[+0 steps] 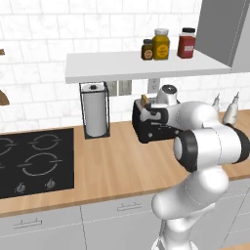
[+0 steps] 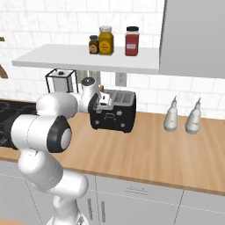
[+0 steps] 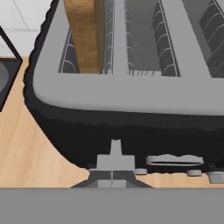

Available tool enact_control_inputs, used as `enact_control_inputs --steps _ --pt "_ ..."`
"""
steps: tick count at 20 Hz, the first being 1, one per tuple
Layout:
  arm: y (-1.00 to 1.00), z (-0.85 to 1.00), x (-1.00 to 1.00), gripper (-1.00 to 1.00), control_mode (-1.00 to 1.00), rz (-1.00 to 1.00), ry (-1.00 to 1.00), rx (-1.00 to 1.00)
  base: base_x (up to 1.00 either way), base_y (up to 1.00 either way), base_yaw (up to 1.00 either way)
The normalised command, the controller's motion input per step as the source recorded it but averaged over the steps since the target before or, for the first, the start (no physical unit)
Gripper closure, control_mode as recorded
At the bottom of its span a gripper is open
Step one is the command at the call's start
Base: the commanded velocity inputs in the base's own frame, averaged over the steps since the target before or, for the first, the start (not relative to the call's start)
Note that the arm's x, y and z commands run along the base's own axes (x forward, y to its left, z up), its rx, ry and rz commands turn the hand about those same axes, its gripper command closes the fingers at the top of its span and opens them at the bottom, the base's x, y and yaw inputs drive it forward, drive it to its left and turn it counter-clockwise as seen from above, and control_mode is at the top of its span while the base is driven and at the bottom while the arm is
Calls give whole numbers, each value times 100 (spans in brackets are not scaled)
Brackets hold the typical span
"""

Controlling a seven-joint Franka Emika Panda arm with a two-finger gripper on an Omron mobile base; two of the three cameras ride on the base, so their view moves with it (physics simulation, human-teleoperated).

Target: Start the toaster. Once the lever pops up, take the bread to the plate on the dining counter.

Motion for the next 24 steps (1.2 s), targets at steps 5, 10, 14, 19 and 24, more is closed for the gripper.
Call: enact_control_inputs --steps 5,10,14,19,24 --pt "0 -18 0 100 -100 0 0 0 0 0 0" --pt "0 -27 0 100 -100 0 0 0 0 0 0" --pt "0 -29 0 100 -100 0 0 0 0 0 0" --pt "0 -28 0 100 -100 0 0 0 0 0 0" --pt "0 -24 0 100 -100 0 0 0 0 0 0"
